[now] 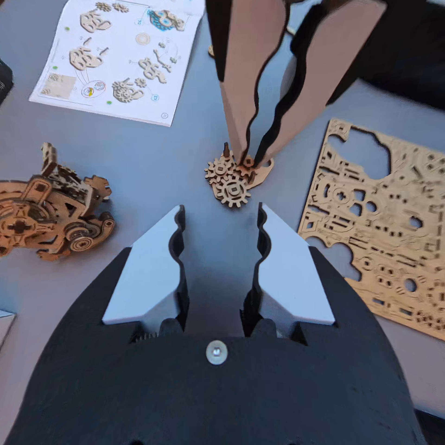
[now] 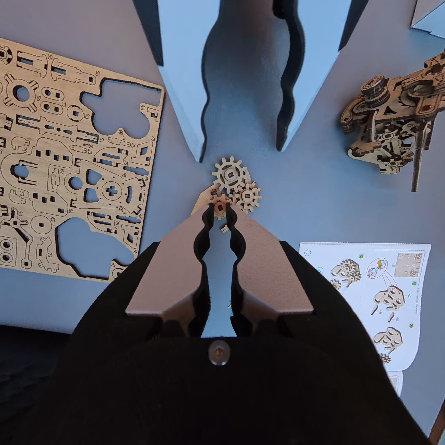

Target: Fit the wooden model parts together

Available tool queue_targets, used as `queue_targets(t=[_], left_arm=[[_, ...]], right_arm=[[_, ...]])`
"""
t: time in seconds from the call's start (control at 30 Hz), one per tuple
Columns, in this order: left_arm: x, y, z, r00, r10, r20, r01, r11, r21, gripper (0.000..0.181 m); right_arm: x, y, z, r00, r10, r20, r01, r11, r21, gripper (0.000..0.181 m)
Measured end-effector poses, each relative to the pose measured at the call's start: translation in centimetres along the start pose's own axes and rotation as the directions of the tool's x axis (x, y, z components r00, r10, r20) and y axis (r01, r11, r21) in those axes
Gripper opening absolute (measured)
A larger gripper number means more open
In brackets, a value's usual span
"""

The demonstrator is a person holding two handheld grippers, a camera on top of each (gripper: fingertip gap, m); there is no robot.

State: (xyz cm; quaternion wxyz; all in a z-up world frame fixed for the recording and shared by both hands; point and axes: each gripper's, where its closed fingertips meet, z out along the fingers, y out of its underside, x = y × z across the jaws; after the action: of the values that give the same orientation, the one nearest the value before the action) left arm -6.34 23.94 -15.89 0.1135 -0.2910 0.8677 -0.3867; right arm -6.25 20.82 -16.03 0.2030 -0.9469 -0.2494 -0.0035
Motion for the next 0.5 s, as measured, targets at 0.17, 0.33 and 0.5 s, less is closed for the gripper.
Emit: queue_targets(t=[0.17, 0.33, 0.5], left_arm=[[0.2, -0.1, 0.9, 0.991, 0.125, 0.052, -0.126, 0.992, 0.012, 0.061], [1.0, -0.3, 1.2, 0.986, 0.166, 0.001, -0.165, 0.985, 0.05, 0.036], [1.0, -0.2, 1.2, 0.988, 0.156, -0.003, -0.156, 0.987, 0.047, 0.028]], right_arm=[[0.0, 0.0, 0.0, 1.0, 0.011, 0.003, -0.011, 1.0, 0.026, 0.009], [0.0, 0.0, 0.0, 1.0, 0.009, -0.006, -0.009, 0.999, 0.051, 0.009], [-0.1, 0.0, 0.0, 1.0, 0.031, 0.0, -0.031, 0.996, 0.087, 0.01]])
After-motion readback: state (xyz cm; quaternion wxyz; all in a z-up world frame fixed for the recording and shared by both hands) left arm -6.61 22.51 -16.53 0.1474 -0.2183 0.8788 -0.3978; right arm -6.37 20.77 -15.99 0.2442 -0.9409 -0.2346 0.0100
